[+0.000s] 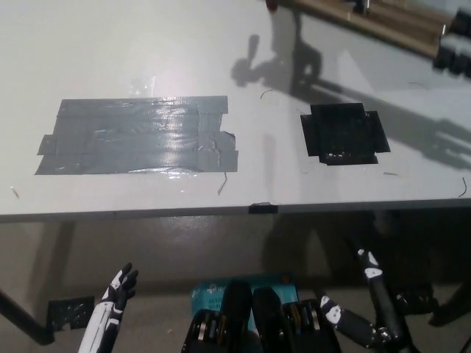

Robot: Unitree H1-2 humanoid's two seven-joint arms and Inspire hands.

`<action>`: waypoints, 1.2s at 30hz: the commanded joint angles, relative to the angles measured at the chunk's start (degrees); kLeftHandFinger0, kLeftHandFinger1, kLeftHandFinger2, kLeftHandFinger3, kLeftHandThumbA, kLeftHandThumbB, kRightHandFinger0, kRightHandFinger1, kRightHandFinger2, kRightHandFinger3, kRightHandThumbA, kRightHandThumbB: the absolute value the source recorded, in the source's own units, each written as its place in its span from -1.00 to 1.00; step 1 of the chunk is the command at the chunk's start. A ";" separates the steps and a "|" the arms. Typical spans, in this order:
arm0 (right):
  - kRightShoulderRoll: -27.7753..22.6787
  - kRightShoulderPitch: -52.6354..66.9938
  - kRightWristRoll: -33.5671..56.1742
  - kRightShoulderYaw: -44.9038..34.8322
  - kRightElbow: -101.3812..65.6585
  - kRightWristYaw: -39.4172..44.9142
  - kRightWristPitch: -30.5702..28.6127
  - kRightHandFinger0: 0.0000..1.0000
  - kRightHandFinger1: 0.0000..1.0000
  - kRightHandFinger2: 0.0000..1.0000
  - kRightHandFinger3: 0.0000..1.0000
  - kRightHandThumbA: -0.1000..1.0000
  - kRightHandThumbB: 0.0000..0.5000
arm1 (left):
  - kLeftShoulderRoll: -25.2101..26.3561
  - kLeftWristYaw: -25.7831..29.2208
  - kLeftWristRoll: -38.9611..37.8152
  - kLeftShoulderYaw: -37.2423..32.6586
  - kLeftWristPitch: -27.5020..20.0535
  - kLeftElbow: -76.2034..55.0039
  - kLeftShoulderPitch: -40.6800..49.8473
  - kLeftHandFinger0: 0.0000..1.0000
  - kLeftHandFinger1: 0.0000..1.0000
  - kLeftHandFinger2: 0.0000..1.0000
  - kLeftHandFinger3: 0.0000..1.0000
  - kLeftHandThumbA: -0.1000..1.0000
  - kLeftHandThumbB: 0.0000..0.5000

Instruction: A person hands a tripod to the robot which it grabs with its right hand and places in the middle of the table in front of it

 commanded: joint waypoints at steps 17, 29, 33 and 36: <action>-5.88 -33.06 -36.96 -7.92 -14.61 7.76 16.94 1.00 1.00 1.00 1.00 0.94 0.86 | 0.67 0.23 0.94 0.00 -2.82 -1.15 -0.23 0.98 1.00 1.00 1.00 0.99 0.01; -9.28 -46.67 -35.27 -3.14 13.19 3.24 19.60 1.00 1.00 1.00 1.00 0.75 0.75 | 0.96 0.04 1.38 -0.24 -3.70 -0.89 -1.19 0.98 1.00 1.00 1.00 1.00 0.01; -9.59 -50.34 -34.48 -1.86 19.81 4.10 21.55 1.00 1.00 1.00 1.00 0.82 0.82 | 0.84 -0.31 1.00 -0.25 -3.08 -1.31 -1.54 0.98 1.00 1.00 1.00 1.00 0.02; -9.55 -51.92 -33.29 -1.34 22.13 4.46 22.06 1.00 1.00 1.00 1.00 0.85 0.85 | 0.90 -0.25 0.90 -0.09 -3.10 -1.01 -2.08 0.98 1.00 1.00 1.00 1.00 0.01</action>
